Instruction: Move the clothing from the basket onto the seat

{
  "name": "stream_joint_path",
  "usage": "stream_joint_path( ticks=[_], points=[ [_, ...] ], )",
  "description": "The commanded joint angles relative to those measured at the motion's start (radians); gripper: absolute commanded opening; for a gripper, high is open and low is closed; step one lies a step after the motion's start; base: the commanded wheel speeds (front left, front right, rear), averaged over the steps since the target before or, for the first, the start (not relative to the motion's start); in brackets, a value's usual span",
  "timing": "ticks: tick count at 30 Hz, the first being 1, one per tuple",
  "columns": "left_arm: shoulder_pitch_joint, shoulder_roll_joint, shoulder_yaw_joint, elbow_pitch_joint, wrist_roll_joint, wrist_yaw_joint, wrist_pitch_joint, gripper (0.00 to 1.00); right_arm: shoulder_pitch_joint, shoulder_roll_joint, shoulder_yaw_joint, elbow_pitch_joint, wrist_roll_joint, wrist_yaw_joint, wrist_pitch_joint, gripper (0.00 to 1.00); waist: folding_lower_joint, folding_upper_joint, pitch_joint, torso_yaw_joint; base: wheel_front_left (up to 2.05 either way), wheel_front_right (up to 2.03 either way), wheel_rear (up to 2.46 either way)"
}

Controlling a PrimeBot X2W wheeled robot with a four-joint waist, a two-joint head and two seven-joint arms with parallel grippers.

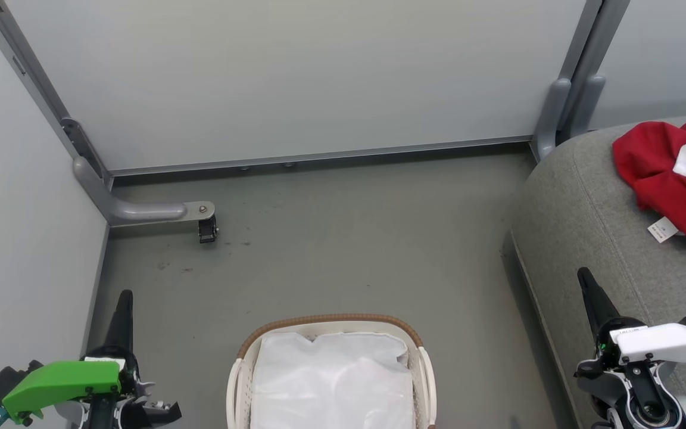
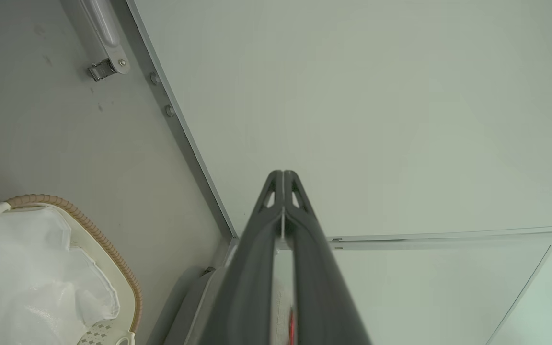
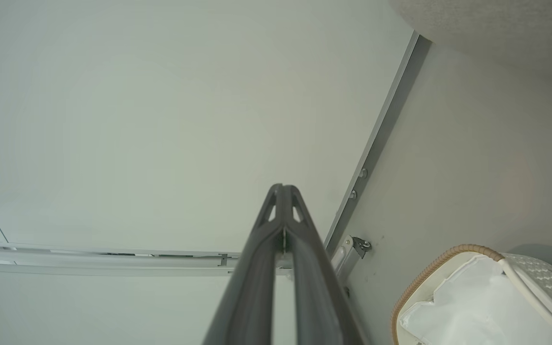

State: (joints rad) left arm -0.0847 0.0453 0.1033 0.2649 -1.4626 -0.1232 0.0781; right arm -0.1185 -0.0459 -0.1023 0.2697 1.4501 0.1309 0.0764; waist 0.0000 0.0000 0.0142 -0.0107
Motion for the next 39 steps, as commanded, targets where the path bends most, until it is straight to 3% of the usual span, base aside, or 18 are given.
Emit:
stream_joint_path(
  ticks=[1, 21, 39],
  points=[
    [-0.024, 0.008, 0.006, -0.007, -0.026, -0.006, 0.005, 0.0, 0.008, -0.006, -0.004, -0.01, 0.026, 0.0, 0.007, 0.0, 0.0, 0.0, -0.001, 0.001, 0.0, 0.0, 0.0],
    [-0.03, 0.008, 0.013, -0.022, -0.154, -0.01, 0.041, 0.0, 0.016, -0.007, -0.015, -0.029, 0.167, 0.0, 0.042, 0.0, 0.0, 0.0, -0.011, 0.011, 0.0, 0.0, 0.0],
    [-0.03, 0.008, 0.013, -0.021, -0.152, -0.01, 0.04, 0.0, 0.016, -0.007, -0.014, -0.028, 0.164, 0.0, 0.041, 0.0, 0.0, 0.0, -0.011, 0.011, 0.0, 0.0, 0.0]
  ],
)
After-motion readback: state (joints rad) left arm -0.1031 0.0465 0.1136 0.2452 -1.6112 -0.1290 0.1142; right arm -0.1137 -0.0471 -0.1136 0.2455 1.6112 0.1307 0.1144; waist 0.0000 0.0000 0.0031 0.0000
